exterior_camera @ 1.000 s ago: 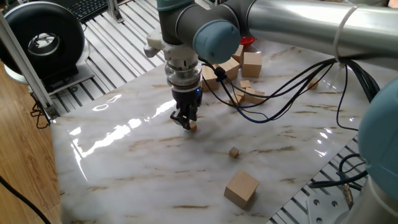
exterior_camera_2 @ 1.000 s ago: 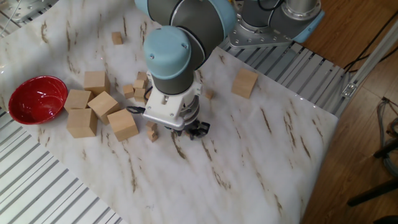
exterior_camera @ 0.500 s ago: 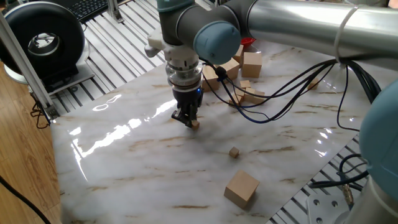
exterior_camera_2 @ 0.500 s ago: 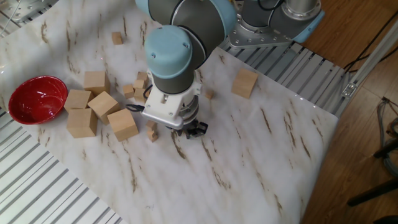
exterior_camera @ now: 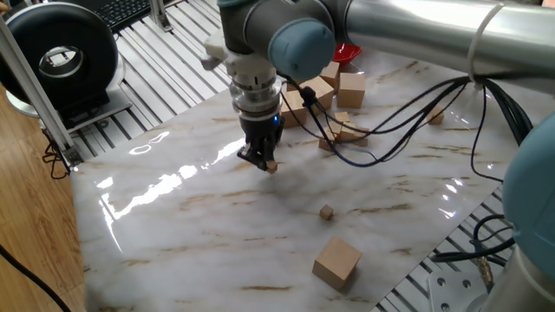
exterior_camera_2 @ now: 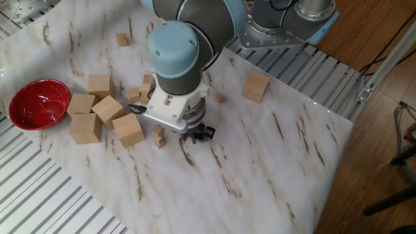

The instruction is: Stack the blocks in a vertical line of five

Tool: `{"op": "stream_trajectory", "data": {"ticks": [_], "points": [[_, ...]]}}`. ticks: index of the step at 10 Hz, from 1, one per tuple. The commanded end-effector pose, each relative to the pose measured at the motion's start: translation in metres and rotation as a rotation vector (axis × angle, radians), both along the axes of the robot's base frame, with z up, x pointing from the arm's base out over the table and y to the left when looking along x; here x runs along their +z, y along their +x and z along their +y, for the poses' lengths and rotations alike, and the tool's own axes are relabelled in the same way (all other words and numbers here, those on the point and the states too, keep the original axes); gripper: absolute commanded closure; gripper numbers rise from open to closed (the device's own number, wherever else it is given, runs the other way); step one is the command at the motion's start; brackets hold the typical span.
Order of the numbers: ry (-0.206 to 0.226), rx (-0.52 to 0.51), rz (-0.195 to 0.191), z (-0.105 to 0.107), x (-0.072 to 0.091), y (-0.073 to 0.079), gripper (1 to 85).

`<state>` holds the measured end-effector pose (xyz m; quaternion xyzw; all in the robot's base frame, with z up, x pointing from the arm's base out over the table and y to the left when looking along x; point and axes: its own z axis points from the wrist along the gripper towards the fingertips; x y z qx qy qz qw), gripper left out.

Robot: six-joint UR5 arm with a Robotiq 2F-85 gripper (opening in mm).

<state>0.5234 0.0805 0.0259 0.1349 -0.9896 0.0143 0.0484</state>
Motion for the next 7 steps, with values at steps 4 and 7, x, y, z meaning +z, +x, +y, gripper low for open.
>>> {"op": "stream_trajectory", "data": {"ticks": [4,7], "points": [[0.013,-0.132,-0.021,0.003,0.042,0.038,66.3],[-0.033,-0.102,0.001,-0.016,0.056,0.045,66.3]]}}
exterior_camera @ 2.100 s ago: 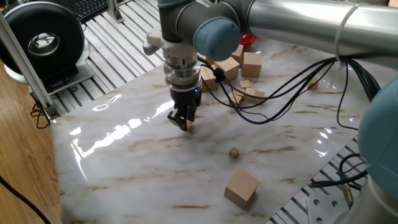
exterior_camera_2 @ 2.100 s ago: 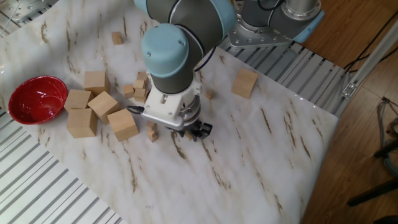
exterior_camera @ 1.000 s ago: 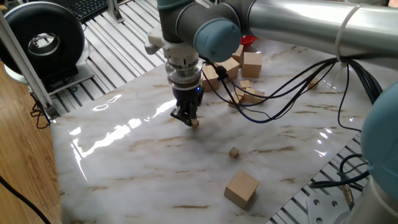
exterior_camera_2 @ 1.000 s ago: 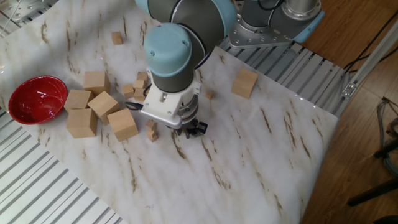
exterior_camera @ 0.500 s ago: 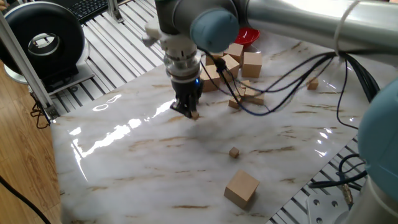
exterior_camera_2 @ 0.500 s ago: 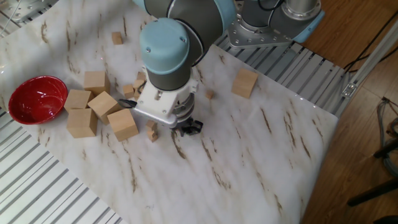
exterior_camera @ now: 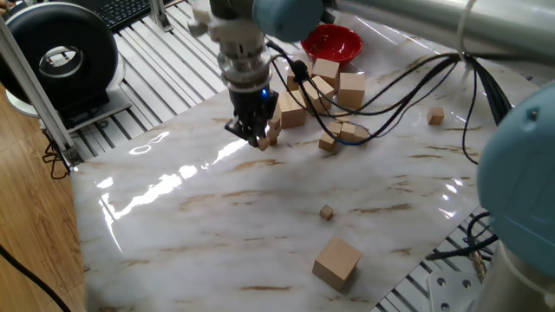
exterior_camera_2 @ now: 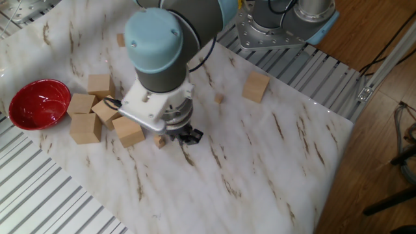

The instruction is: Stack the blocks in a vertical line of five

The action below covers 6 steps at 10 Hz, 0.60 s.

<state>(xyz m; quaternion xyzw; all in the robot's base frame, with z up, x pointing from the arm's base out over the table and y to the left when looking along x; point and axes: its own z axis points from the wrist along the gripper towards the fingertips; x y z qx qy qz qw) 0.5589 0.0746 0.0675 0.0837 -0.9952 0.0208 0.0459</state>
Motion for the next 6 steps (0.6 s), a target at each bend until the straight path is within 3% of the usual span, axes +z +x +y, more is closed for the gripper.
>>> {"op": "stream_trajectory", "data": {"ticks": [1,2,4,6], "points": [[-0.023,-0.014,0.006,-0.014,0.022,0.017,66.7],[-0.065,-0.021,0.012,-0.026,0.032,0.024,67.0],[-0.047,-0.087,0.014,-0.020,0.045,0.029,67.3],[-0.075,-0.085,0.023,-0.029,0.049,0.028,72.3]]}}
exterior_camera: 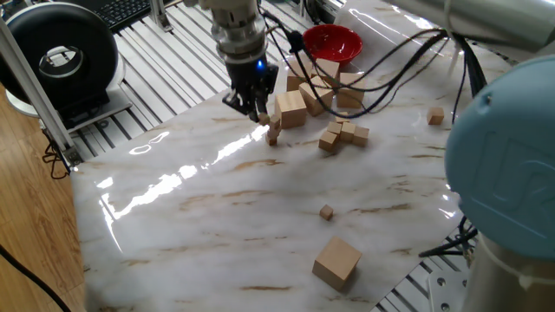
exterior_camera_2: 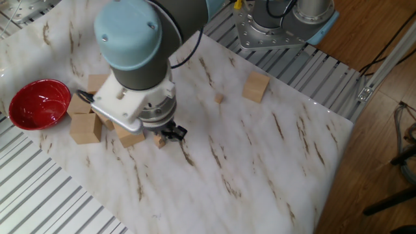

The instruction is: Stack the blocks in a vertical line of five

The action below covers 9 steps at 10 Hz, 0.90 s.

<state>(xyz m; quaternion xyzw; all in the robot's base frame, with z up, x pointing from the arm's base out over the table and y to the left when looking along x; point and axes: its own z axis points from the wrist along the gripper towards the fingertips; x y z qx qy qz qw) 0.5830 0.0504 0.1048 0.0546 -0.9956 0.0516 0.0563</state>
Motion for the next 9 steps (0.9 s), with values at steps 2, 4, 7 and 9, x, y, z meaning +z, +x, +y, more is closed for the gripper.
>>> {"op": "stream_trajectory", "data": {"ticks": [2,4,7,9], "points": [[-0.038,0.009,0.017,-0.019,0.012,0.002,72.3],[-0.027,0.021,0.014,-0.028,0.010,0.001,72.0],[-0.010,0.032,0.012,-0.029,0.008,-0.001,70.3],[0.002,0.032,0.001,-0.029,0.004,0.000,70.0]]}}
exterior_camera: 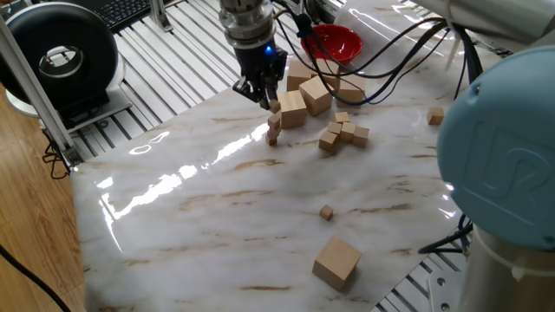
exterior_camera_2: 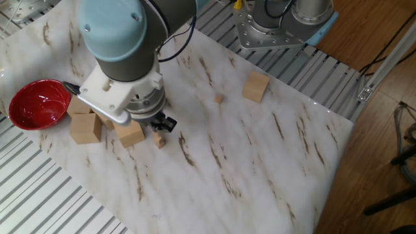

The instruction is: Stack the blocks in a vertical line of five

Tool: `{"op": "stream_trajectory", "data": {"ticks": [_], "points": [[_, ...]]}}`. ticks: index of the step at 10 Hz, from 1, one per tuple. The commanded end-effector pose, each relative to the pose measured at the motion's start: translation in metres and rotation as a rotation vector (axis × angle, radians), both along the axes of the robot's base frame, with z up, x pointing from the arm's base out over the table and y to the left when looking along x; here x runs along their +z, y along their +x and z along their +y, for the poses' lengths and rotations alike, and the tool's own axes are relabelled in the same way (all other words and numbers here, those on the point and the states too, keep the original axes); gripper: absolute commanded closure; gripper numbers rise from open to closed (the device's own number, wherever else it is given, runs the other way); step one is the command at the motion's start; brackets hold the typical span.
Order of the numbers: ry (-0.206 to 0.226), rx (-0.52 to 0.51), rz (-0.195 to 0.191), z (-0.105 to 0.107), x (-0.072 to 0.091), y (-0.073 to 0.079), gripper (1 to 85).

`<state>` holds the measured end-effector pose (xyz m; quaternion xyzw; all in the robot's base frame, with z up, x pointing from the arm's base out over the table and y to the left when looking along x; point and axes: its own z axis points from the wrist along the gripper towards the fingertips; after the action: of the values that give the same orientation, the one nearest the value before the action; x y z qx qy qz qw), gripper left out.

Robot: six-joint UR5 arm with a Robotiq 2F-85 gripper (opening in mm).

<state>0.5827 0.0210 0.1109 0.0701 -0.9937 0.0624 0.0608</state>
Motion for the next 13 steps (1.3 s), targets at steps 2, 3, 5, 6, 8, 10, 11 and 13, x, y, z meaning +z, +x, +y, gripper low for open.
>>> {"op": "stream_trajectory", "data": {"ticks": [2,3,5,6,8,10,11,13], "points": [[0.025,-0.002,-0.017,0.001,-0.004,0.000,70.0],[0.028,-0.006,-0.026,0.002,-0.006,0.000,70.0],[0.029,-0.011,-0.033,0.003,-0.008,-0.001,70.0],[0.032,-0.013,-0.033,0.004,-0.008,-0.001,70.0],[0.035,-0.014,-0.036,0.004,-0.008,-0.001,70.0],[0.036,-0.013,-0.043,0.005,-0.010,-0.001,70.0],[0.037,-0.009,-0.051,0.004,-0.013,-0.002,70.0],[0.041,-0.008,-0.057,0.004,-0.015,-0.003,70.0]]}}
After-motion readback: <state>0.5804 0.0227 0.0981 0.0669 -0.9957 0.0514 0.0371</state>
